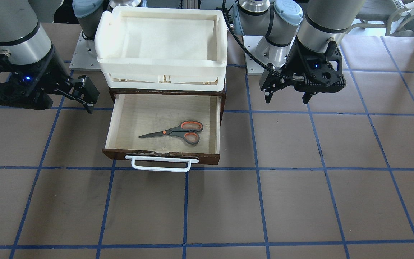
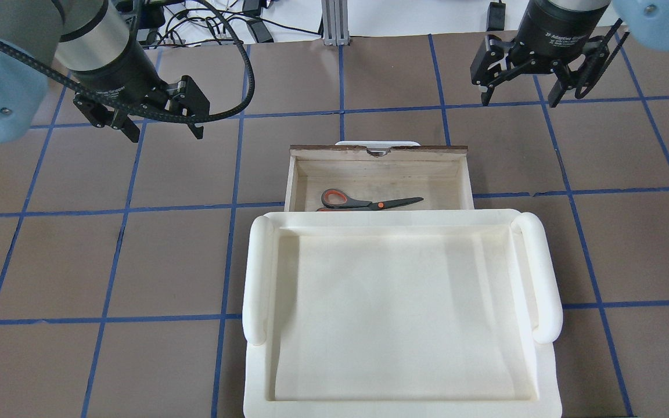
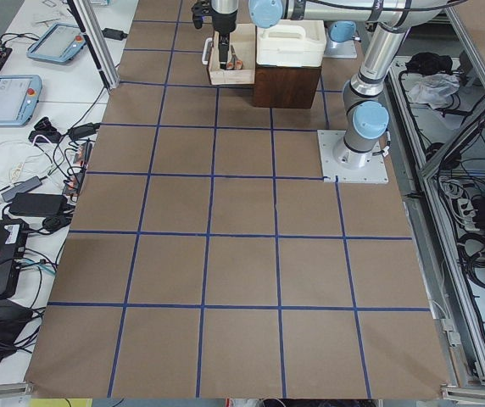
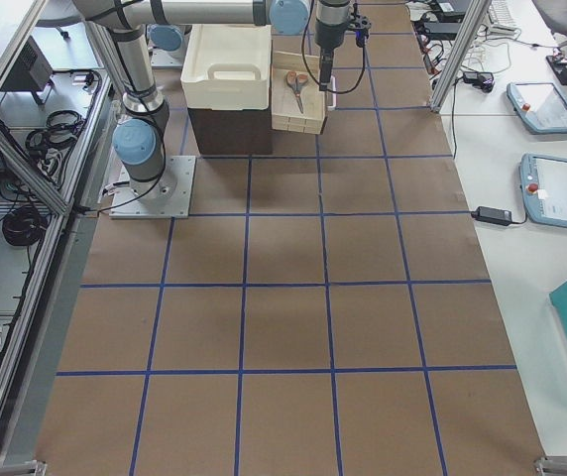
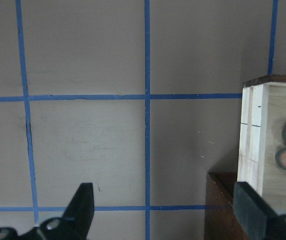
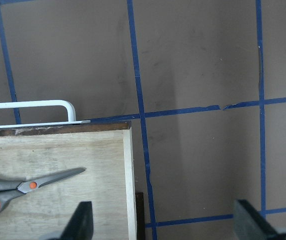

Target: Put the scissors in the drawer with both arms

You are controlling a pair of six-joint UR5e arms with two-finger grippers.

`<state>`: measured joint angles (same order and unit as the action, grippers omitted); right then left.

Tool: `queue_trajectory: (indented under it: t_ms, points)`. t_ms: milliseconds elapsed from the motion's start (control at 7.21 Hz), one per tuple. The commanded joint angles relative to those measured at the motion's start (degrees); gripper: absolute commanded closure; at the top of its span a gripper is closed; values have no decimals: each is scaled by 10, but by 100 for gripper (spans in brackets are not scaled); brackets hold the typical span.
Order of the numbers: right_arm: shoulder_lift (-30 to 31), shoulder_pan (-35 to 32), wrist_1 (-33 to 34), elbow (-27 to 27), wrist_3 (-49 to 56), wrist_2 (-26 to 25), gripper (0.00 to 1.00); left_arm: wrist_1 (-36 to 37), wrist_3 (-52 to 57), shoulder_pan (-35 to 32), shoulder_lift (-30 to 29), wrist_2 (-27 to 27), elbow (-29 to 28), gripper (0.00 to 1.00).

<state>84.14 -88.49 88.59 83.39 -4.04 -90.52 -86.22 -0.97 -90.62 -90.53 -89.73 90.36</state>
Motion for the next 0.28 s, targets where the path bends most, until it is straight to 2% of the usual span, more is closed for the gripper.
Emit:
queue_trajectory:
  t_ms: [0,139]
  points:
    - [2,0,3,6,-1,1,0,-1,0,0,-1,1,1,0]
    - [2,0,3,6,0,1,0,1,-1,0,0,1,6,0]
